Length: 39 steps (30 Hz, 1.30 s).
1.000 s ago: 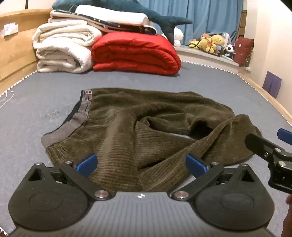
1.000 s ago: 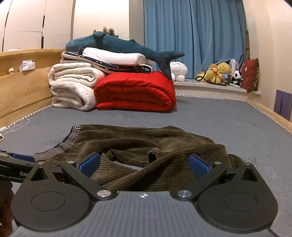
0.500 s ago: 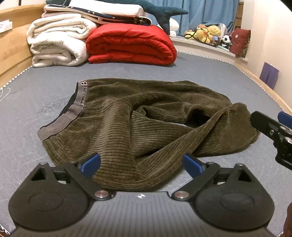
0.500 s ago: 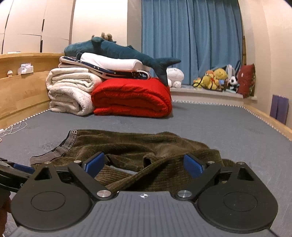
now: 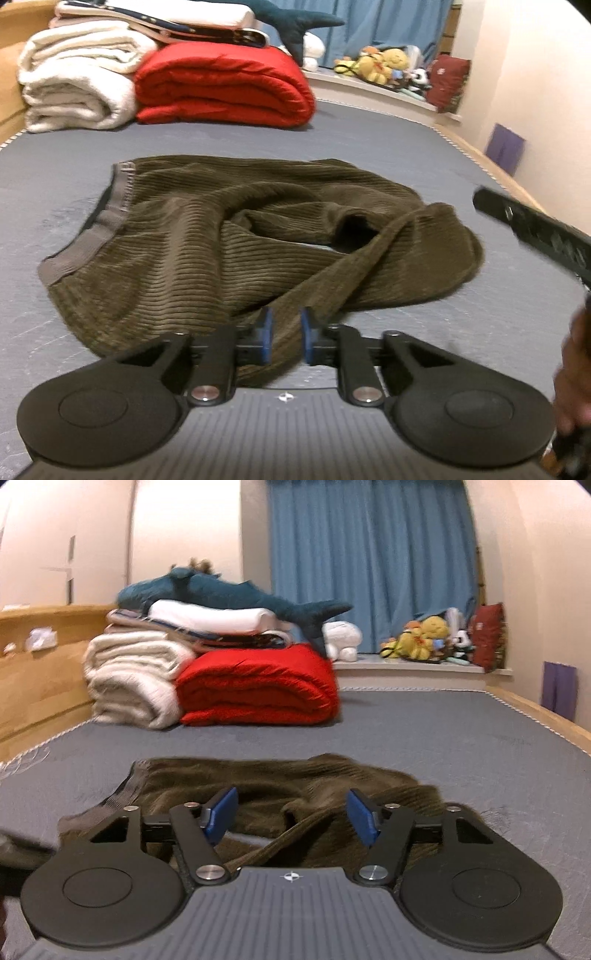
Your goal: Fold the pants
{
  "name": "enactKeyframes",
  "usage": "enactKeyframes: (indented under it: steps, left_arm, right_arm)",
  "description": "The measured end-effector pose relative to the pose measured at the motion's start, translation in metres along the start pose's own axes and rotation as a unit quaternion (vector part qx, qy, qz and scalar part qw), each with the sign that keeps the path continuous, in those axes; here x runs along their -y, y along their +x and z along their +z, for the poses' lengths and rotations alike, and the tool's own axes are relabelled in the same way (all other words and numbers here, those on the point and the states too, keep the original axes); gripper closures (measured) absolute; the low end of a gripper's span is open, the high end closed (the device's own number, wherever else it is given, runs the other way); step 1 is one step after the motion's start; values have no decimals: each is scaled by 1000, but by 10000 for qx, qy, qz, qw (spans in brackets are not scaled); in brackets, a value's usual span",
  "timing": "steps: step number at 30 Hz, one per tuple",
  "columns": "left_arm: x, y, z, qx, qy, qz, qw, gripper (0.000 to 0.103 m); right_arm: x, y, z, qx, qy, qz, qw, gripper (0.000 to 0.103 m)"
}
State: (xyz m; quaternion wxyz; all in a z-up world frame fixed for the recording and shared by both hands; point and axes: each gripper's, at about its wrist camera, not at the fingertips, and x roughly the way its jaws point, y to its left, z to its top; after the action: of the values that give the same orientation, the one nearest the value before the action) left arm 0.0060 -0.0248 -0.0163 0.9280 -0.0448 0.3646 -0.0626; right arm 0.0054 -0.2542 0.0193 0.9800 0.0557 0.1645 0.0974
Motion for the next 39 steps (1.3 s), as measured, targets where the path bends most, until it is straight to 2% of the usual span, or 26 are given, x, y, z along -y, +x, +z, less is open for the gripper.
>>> enactKeyframes:
  steps: [1, 2, 4, 5, 7, 10, 11, 12, 15, 18, 21, 24, 28, 29, 31, 32, 33, 34, 35, 36, 39]
  left_arm:
    - [0, 0, 3, -28, 29, -118, 9999, 88]
    - [0, 2, 7, -88, 91, -241, 9996, 88]
    - [1, 6, 16, -221, 280, -474, 9982, 87]
    - [1, 8, 21, -241, 353, -519, 9977, 87]
    - [2, 15, 30, -299, 650, -584, 9957, 84]
    - [3, 28, 36, -380, 917, -521, 9937, 81]
    - [1, 34, 38, -464, 899, -521, 9935, 77]
    - [1, 40, 38, -542, 855, -538, 9934, 66]
    - [4, 57, 39, -716, 823, -580, 9923, 42]
    - [14, 72, 37, -786, 1074, -582, 9894, 31]
    - [20, 91, 35, -921, 1207, -602, 9866, 23]
    - [23, 110, 29, -1186, 1297, -568, 9828, 21]
    - [25, 129, 21, -1375, 1461, -397, 9789, 21]
    - [24, 132, 20, -1396, 1494, -359, 9782, 22]
    - [23, 138, 19, -1395, 1577, -294, 9771, 26]
    - [22, 138, 19, -1389, 1615, -280, 9766, 35]
    - [21, 138, 19, -1381, 1646, -262, 9763, 49]
    - [20, 138, 19, -1359, 1663, -277, 9763, 59]
    - [19, 136, 19, -1339, 1656, -322, 9765, 73]
    - [18, 132, 20, -1302, 1636, -361, 9772, 83]
    - [18, 115, 20, -1094, 1687, -436, 9786, 92]
  right_arm:
    - [7, 4, 6, 21, 80, -29, 10000, 49]
    - [14, 7, 11, 34, 159, -39, 9999, 58]
    - [34, 19, 24, 56, 377, -84, 9992, 70]
    - [41, 25, 28, 35, 451, -120, 9989, 73]
    - [59, 44, 34, -107, 629, -201, 9978, 73]
    - [87, 77, 34, -621, 1086, -171, 9920, 72]
    - [98, 90, 32, -759, 1295, -240, 9884, 70]
    - [107, 99, 30, -859, 1464, -334, 9849, 68]
    - [135, 129, 22, -1125, 1904, -595, 9734, 49]
    - [159, 154, 12, -1386, 2288, -843, 9599, 34]
    - [174, 179, 0, -1671, 2735, -910, 9429, 32]
    - [179, 200, -14, -2006, 2968, -818, 9300, 21]
    - [176, 214, -24, -2097, 3076, -901, 9237, 20]
    - [174, 216, -24, -2087, 3054, -931, 9244, 20]
    - [170, 217, -23, -2051, 2957, -956, 9281, 26]
    - [167, 216, -22, -2045, 2874, -978, 9306, 37]
    - [165, 216, -20, -2036, 2769, -1008, 9336, 54]
    - [164, 213, -18, -2019, 2676, -1039, 9364, 64]
    - [165, 210, -16, -1974, 2637, -1084, 9379, 81]
    - [168, 205, -14, -1900, 2647, -1102, 9390, 88]
    - [182, 176, -1, -1570, 2771, -1041, 9422, 100]
